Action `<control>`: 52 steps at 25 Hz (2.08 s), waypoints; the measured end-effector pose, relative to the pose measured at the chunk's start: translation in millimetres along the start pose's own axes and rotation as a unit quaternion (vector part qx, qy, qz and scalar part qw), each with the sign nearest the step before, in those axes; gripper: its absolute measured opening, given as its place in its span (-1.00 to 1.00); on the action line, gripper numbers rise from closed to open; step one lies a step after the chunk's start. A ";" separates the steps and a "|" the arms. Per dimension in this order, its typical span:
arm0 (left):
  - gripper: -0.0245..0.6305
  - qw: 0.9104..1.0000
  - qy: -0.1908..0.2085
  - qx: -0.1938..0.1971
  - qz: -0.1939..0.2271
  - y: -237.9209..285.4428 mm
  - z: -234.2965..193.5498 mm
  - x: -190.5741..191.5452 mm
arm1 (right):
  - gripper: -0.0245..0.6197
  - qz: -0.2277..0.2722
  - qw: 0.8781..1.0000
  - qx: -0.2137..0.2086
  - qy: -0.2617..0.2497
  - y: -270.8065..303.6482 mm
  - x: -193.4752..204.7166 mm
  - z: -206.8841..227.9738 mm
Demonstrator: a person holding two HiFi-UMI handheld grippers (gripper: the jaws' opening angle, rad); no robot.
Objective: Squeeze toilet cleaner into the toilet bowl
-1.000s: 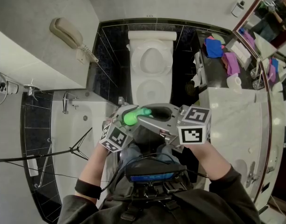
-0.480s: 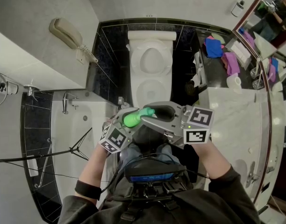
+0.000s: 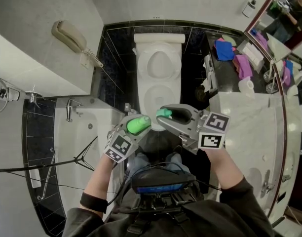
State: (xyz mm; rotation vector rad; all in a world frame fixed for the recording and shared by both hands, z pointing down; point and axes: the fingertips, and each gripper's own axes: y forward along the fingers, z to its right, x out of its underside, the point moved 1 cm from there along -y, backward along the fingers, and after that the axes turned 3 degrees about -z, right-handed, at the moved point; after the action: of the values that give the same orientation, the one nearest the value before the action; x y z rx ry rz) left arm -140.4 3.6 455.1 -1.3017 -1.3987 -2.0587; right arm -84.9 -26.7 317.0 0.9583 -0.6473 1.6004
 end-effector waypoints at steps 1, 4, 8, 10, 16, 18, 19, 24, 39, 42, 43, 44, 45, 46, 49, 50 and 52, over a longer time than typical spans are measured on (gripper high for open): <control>-0.34 1.000 -0.001 -0.003 0.001 -0.7 -0.7 -2.2 | -0.42 -0.001 1.000 0.010 -0.003 -3.1 2.3 4.6; -0.34 1.000 -0.013 -0.014 0.003 -2.2 -3.5 -3.1 | -0.42 -0.007 0.999 0.045 -0.010 -12.7 11.9 21.0; -0.34 0.999 -0.030 -0.024 -0.002 -3.5 -5.1 0.4 | -0.42 -0.022 0.995 0.098 -0.021 -25.3 32.3 45.3; -0.34 0.999 -0.040 -0.027 -0.005 -3.9 -4.8 3.1 | -0.42 -0.030 0.990 0.134 -0.031 -33.1 45.5 60.2; -0.34 0.997 -0.069 -0.040 -0.007 -4.8 -3.8 10.4 | -0.42 -0.046 0.964 0.246 -0.085 -61.8 83.9 104.2; -0.34 0.996 -0.074 -0.043 -0.008 -4.7 -3.9 12.9 | -0.42 -0.053 0.957 0.267 -0.103 -67.4 94.5 110.3; -0.33 0.996 -0.078 -0.045 -0.008 -4.9 -4.1 14.2 | -0.42 -0.059 0.953 0.276 -0.110 -69.4 100.3 112.7; -0.33 0.994 -0.090 -0.061 -0.009 -7.8 -5.6 20.2 | -0.42 -0.070 0.939 0.320 -0.105 -81.7 128.2 128.2; -0.34 0.991 -0.099 -0.090 -0.021 -11.7 -11.8 31.7 | -0.42 -0.074 0.929 0.348 -0.103 -91.3 144.2 136.7; -0.34 0.991 -0.099 -0.090 -0.019 -11.9 -12.1 31.1 | -0.42 -0.074 0.931 0.343 -0.103 -88.8 143.3 134.2; -0.34 0.991 -0.099 -0.090 -0.019 -11.7 -12.0 31.4 | -0.42 -0.074 0.931 0.341 -0.103 -87.9 142.9 132.8; -0.34 0.991 -0.100 -0.090 -0.019 -11.4 -11.8 31.7 | -0.42 -0.073 0.932 0.339 -0.102 -87.1 142.6 131.7; -0.34 0.991 -0.102 -0.089 -0.020 -11.1 -11.6 31.9 | -0.42 -0.073 0.933 0.338 -0.101 -86.9 142.4 131.3; -0.34 0.990 -0.104 -0.088 -0.020 -10.9 -11.4 31.8 | -0.42 -0.072 0.933 0.338 -0.101 -87.5 142.1 131.2; -0.34 0.990 -0.116 -0.083 -0.018 -9.7 -10.1 30.5 | -0.42 -0.065 0.932 0.341 -0.103 -92.2 140.3 132.8; -0.34 0.989 -0.120 -0.081 -0.018 -8.7 -9.4 30.1 | -0.42 -0.060 0.932 0.342 -0.104 -94.0 139.5 133.8; -0.34 0.989 -0.130 -0.074 -0.016 -5.8 -7.5 29.3 | -0.42 -0.050 0.934 0.337 -0.104 -95.1 136.2 132.4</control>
State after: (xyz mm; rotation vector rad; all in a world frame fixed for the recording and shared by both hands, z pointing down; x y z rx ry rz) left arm -163.6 5.9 475.3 -1.6713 -1.3995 -2.1088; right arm 30.9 -40.3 494.6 1.6523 -0.1655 1.6678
